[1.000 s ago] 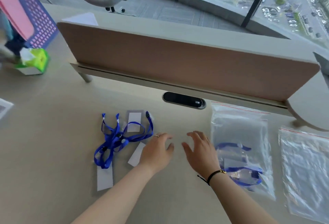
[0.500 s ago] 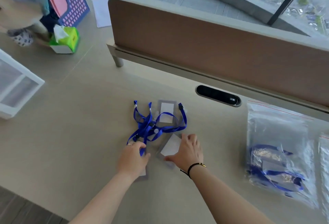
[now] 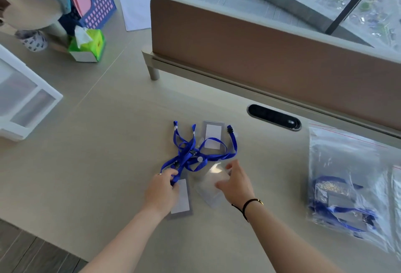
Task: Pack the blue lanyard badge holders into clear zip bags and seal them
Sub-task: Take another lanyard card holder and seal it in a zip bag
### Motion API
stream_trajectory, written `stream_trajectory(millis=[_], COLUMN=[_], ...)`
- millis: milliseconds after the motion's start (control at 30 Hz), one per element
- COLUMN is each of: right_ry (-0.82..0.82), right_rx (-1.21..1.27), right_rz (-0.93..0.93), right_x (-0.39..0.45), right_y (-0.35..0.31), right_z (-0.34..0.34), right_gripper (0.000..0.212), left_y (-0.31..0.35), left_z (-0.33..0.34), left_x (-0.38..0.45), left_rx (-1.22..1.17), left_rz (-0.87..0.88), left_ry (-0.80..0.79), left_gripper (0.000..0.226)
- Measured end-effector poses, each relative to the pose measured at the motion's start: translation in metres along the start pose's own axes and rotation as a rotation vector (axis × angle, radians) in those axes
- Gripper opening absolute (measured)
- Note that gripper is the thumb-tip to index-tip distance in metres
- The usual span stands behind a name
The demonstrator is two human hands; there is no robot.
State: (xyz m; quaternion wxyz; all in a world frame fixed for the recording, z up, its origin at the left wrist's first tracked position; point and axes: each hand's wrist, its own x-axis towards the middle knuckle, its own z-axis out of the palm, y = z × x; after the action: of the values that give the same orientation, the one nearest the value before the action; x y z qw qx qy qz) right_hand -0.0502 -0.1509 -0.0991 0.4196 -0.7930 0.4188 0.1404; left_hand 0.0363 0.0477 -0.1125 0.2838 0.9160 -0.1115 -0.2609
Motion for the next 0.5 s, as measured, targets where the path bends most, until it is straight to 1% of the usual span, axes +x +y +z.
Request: stream_trajectory(millis=[67,100,133,167,200,233,267,300,333,400,500], right_ry=[-0.017,-0.009,0.002,0.010,0.012,0.010,0.008,0.001,-0.017,-0.080,-0.165], right_rx=[0.086,0.117,0.147,0.183,0.223,0.269,0.314,0.354,0.381,0.396,0.390], right_rz=[-0.016,-0.029,-0.031,-0.023,-0.009,0.007,0.024,0.033,0.039,0.038,-0.008], right_x=[-0.004,-0.006,-0.009,-0.013,-0.017,-0.020,-0.023,-0.027,-0.031,-0.039,-0.051], right_y=[-0.003,-0.003,-0.004,-0.006,-0.007,-0.009,-0.011,-0.015,-0.018,-0.028,-0.042], right_z=[-0.006,-0.009,-0.013,-0.017,-0.020,-0.023,-0.026,-0.029,-0.032,-0.037,-0.042], right_gripper=[0.020,0.018,0.022,0.024,0.021,0.012,0.004,0.002,0.003,0.005,0.007], left_y=[0.005,0.007,0.010,0.011,0.009,0.007,0.005,0.004,0.001,0.002,0.025], left_z=[-0.010,-0.016,-0.023,-0.028,-0.033,-0.036,-0.039,-0.042,-0.043,-0.046,-0.063], left_x=[-0.001,-0.001,-0.002,-0.001,0.000,0.002,0.004,0.005,0.006,0.009,-0.001], left_rx=[-0.125,-0.155,-0.165,-0.131,-0.075,0.005,0.080,0.147,0.163,0.073,-0.143], left_rz=[-0.016,-0.030,-0.041,-0.059,-0.082,-0.103,-0.113,-0.125,-0.139,-0.131,-0.006], left_ry=[0.044,0.065,0.068,0.040,-0.003,-0.044,-0.071,-0.079,-0.085,-0.089,-0.091], left_gripper=[0.031,0.031,0.035,0.040,0.044,0.042,0.030,0.013,0.007,0.030,0.034])
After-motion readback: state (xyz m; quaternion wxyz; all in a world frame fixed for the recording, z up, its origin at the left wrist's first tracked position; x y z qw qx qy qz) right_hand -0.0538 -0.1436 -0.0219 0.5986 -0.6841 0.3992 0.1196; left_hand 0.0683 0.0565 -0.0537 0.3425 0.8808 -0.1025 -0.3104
